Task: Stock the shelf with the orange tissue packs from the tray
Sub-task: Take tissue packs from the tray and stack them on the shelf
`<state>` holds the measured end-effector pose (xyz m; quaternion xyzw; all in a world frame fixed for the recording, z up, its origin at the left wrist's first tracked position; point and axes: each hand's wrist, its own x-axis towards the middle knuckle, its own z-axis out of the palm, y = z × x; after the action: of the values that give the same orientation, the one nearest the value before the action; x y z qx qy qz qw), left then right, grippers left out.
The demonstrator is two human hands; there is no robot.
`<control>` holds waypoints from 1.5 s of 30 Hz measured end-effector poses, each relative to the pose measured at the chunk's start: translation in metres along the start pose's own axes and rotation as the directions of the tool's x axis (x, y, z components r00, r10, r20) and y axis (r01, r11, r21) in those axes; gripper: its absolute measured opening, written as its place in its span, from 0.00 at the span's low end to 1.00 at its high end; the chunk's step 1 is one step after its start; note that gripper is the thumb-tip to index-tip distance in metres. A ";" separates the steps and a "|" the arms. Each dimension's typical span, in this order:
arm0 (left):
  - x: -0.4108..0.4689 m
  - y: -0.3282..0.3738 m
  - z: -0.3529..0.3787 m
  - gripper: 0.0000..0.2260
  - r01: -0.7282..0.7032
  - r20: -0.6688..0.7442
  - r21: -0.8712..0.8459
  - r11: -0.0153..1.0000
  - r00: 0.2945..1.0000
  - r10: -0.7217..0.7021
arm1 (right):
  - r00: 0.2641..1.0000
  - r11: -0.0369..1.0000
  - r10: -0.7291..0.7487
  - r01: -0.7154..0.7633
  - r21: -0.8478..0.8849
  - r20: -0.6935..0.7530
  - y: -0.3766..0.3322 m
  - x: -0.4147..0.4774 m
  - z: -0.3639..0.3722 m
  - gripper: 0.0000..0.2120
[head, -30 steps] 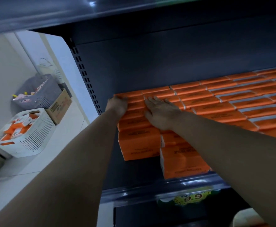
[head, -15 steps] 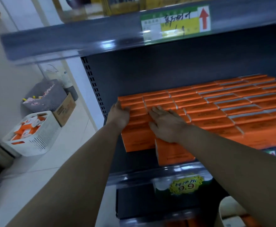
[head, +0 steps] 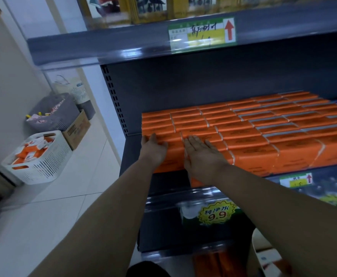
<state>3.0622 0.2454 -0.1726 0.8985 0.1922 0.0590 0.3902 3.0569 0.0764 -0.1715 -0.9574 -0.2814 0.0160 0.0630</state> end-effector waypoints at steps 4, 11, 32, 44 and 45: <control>0.002 0.000 0.000 0.26 0.001 -0.092 -0.036 0.999 0.996 -0.005 | 1.000 1.000 0.007 -0.007 -0.011 0.002 0.000 0.002 -0.001 0.33; 0.028 0.002 -0.013 0.24 0.074 -0.104 -0.253 0.965 0.989 -0.103 | 1.000 1.000 -0.001 0.001 -0.025 -0.007 -0.006 0.016 -0.018 0.33; 0.052 -0.004 -0.019 0.15 0.028 -0.201 -0.121 0.992 0.978 -0.053 | 0.999 1.000 0.018 -0.018 0.001 0.048 -0.007 0.055 -0.019 0.30; 0.083 0.001 -0.017 0.14 0.034 0.041 -0.308 0.951 0.999 -0.023 | 0.999 0.999 0.045 -0.044 -0.022 0.024 0.009 0.082 -0.015 0.29; 0.082 0.001 -0.017 0.12 0.025 0.036 -0.292 0.956 0.999 -0.015 | 0.998 0.999 0.048 -0.047 -0.021 0.029 0.010 0.082 -0.014 0.30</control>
<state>3.1340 0.2882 -0.1636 0.8298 0.1840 0.0680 0.5225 3.1323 0.1115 -0.1587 -0.9641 -0.2596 0.0286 0.0485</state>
